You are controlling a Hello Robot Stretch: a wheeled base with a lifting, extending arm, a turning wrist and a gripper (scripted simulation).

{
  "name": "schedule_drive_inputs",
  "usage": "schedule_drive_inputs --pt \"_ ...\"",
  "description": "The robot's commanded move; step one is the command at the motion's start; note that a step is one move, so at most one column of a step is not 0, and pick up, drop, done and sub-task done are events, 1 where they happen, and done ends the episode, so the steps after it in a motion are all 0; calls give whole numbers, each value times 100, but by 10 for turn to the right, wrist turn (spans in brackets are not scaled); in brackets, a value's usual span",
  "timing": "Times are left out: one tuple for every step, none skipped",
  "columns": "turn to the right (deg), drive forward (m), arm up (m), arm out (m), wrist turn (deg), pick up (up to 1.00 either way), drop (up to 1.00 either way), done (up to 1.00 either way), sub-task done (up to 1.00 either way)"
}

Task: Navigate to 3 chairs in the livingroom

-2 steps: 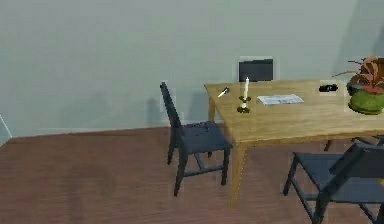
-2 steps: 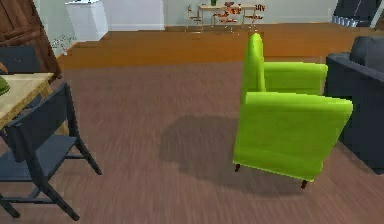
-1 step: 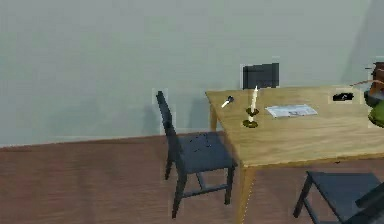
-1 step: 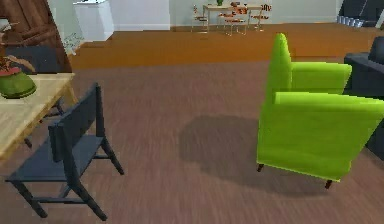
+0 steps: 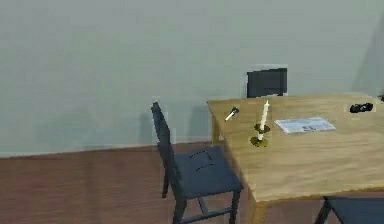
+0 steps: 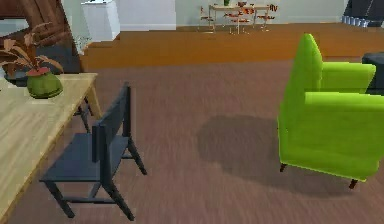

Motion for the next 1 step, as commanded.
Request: schedule_drive_inputs --pt "450 0 0 0 0 0 0 0 0"
